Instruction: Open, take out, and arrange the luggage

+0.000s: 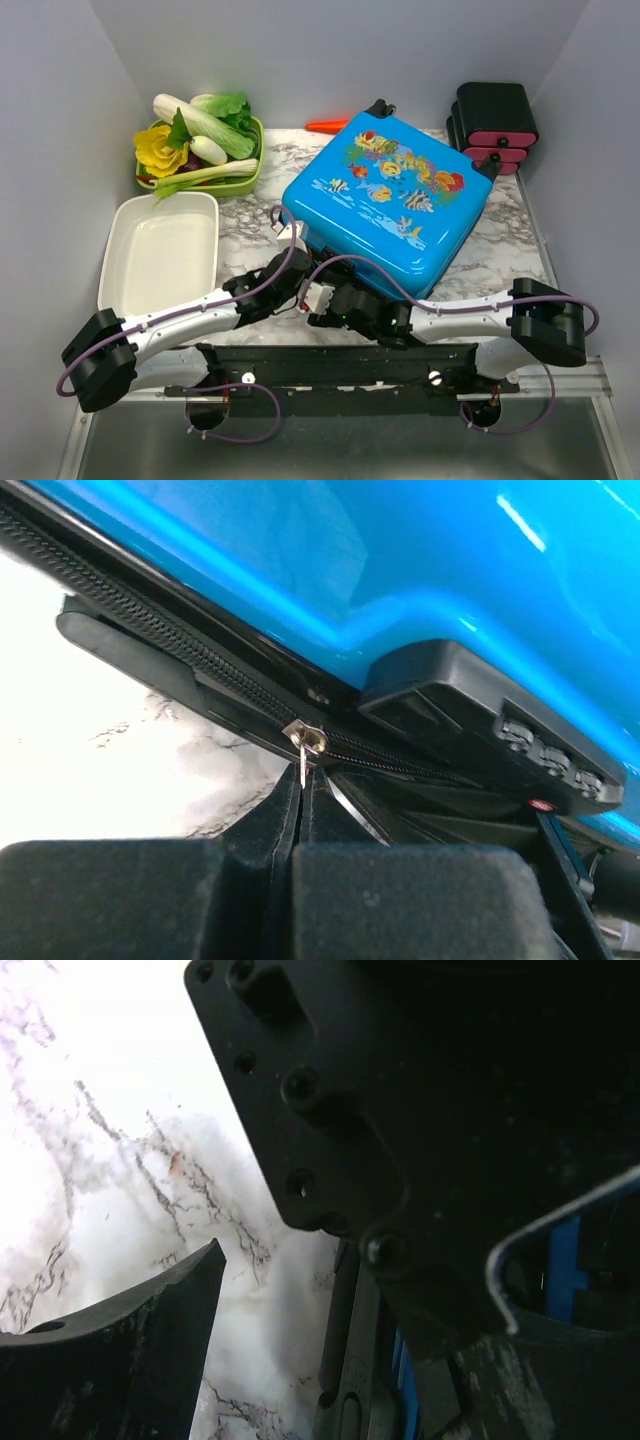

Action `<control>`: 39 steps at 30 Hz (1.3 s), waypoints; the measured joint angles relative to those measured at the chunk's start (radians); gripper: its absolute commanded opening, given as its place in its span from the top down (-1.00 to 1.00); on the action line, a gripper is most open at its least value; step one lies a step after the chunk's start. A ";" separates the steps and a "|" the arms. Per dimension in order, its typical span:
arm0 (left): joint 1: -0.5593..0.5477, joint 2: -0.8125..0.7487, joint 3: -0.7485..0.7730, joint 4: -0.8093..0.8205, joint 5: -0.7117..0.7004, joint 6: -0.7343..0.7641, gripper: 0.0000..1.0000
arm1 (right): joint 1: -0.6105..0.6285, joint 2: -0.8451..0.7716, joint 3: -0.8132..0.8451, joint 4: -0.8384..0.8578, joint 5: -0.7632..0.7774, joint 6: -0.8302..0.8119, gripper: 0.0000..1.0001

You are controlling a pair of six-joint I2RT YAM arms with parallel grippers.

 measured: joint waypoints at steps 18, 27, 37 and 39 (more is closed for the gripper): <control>0.058 -0.027 -0.007 -0.024 -0.034 -0.035 1.00 | 0.050 0.127 0.062 0.027 0.309 0.048 0.88; 0.060 0.029 0.082 -0.142 -0.134 -0.079 1.00 | -0.019 0.045 0.047 -0.031 0.221 0.171 0.99; 0.208 0.041 0.101 -0.164 -0.154 -0.066 1.00 | -0.072 0.025 0.042 -0.045 0.115 0.228 0.99; 0.244 0.041 0.101 -0.151 -0.151 -0.051 1.00 | -0.079 0.028 0.044 -0.042 0.107 0.228 0.99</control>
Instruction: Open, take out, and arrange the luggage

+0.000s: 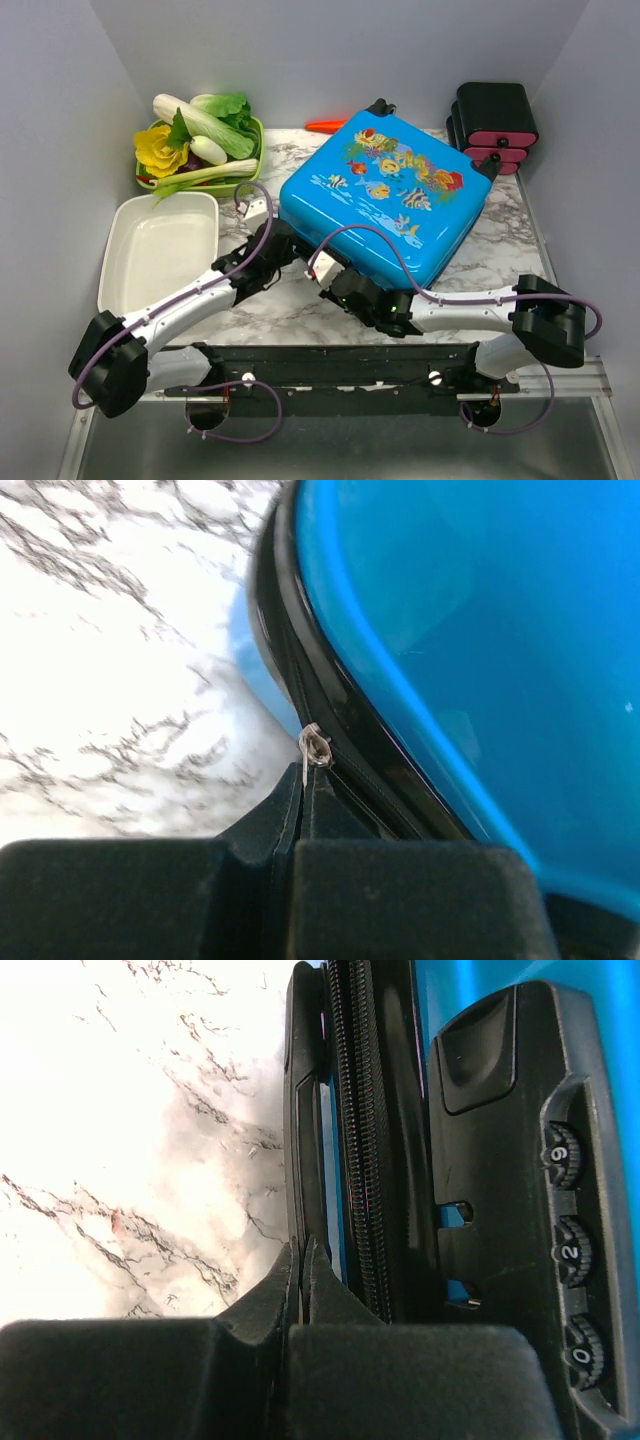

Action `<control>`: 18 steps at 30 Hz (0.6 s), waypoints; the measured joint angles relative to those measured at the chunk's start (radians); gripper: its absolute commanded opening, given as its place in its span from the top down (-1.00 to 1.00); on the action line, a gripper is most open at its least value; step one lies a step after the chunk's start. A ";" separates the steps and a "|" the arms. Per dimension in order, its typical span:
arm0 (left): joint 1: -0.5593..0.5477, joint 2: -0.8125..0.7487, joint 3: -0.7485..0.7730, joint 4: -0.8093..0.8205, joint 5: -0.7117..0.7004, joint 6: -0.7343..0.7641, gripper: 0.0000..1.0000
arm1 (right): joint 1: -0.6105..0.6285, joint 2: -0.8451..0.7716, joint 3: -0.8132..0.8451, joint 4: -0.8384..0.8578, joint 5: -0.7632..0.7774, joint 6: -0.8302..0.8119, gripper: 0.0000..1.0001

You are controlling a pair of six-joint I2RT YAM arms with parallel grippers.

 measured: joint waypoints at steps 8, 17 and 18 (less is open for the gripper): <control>0.192 0.042 0.002 0.113 0.113 0.161 1.00 | -0.019 0.007 0.005 0.012 -0.026 0.001 0.99; 0.415 0.159 0.033 0.287 0.454 0.364 1.00 | -0.055 0.011 0.005 0.054 -0.045 0.003 0.99; 0.434 0.173 0.033 0.311 0.495 0.388 1.00 | -0.061 0.011 0.005 0.058 -0.045 0.003 0.99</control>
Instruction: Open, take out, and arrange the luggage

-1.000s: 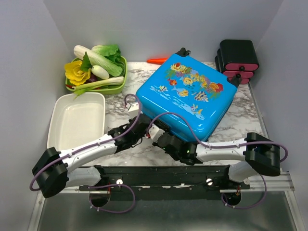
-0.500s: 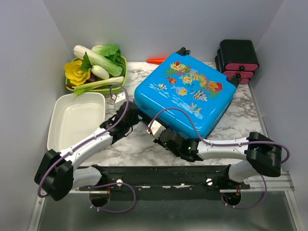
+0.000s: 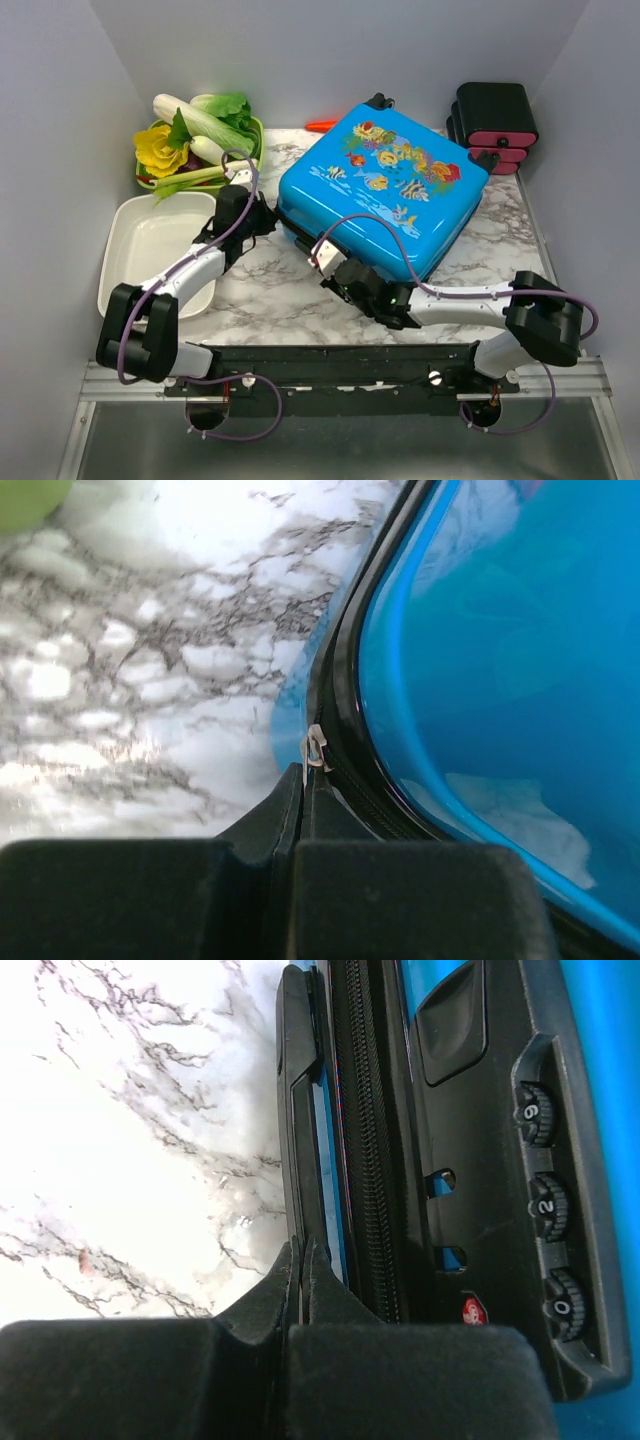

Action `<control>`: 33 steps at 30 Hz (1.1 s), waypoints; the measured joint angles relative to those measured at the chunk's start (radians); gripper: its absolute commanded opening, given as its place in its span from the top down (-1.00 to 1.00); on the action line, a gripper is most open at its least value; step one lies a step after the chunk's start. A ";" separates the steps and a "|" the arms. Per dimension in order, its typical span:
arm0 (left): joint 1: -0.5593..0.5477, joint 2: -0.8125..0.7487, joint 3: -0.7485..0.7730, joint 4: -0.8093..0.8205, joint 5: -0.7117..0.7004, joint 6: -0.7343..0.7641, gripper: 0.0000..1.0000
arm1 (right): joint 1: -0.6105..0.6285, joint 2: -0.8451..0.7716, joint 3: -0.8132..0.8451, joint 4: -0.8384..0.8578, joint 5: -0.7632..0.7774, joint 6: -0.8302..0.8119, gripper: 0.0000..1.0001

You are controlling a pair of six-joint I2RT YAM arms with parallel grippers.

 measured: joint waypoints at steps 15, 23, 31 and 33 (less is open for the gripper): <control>0.105 0.162 0.072 0.159 0.435 0.297 1.00 | -0.060 -0.092 -0.045 -0.043 -0.013 -0.029 0.11; 0.125 0.190 0.026 0.302 0.530 0.244 1.00 | -0.078 -0.278 -0.065 -0.297 -0.190 -0.043 -0.39; 0.134 0.202 0.011 0.365 0.535 0.223 1.00 | -0.076 -0.478 0.038 -0.338 -0.367 0.055 -1.00; 0.134 0.203 0.009 0.372 0.538 0.216 1.00 | -0.087 -0.510 0.098 -0.339 -0.304 0.108 -1.00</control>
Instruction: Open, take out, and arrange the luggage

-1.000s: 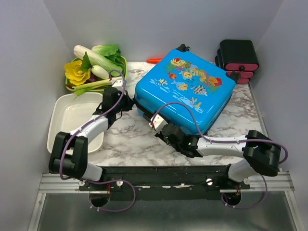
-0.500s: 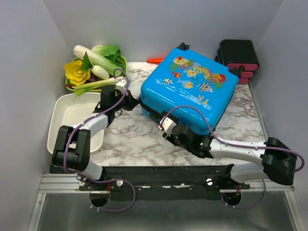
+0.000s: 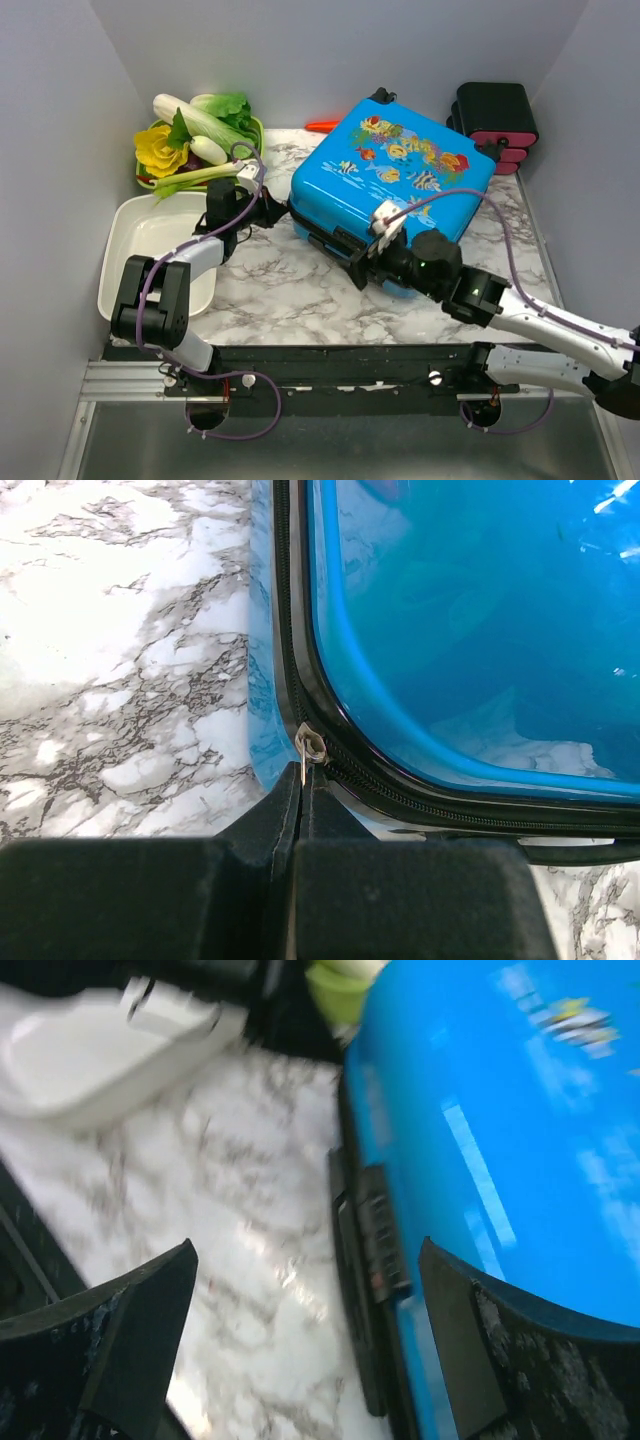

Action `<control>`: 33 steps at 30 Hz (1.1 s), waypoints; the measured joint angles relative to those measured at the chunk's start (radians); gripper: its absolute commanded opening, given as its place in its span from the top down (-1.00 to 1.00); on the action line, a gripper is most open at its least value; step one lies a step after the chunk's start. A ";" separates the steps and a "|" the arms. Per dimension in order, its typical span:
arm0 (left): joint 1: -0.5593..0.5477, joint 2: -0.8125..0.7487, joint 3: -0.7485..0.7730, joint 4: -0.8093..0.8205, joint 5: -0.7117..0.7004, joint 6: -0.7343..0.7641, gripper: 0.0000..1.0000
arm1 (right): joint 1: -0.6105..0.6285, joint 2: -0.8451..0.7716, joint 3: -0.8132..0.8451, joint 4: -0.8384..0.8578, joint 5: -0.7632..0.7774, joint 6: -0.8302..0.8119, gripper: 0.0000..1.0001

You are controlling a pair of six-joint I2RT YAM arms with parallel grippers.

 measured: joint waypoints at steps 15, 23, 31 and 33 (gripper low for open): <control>-0.002 0.000 -0.034 0.069 -0.005 -0.039 1.00 | -1.018 0.299 0.436 -0.177 0.071 0.558 -1.00; -0.014 -0.003 -0.034 0.062 -0.018 -0.035 1.00 | -1.180 0.684 0.788 -0.297 0.066 0.721 -1.00; -0.021 -0.008 -0.032 0.046 -0.035 -0.014 1.00 | -1.180 0.924 0.957 -0.392 0.109 0.801 -0.95; -0.022 -0.008 -0.032 0.046 -0.036 -0.014 1.00 | -1.180 0.982 0.992 -0.417 0.106 0.804 -0.75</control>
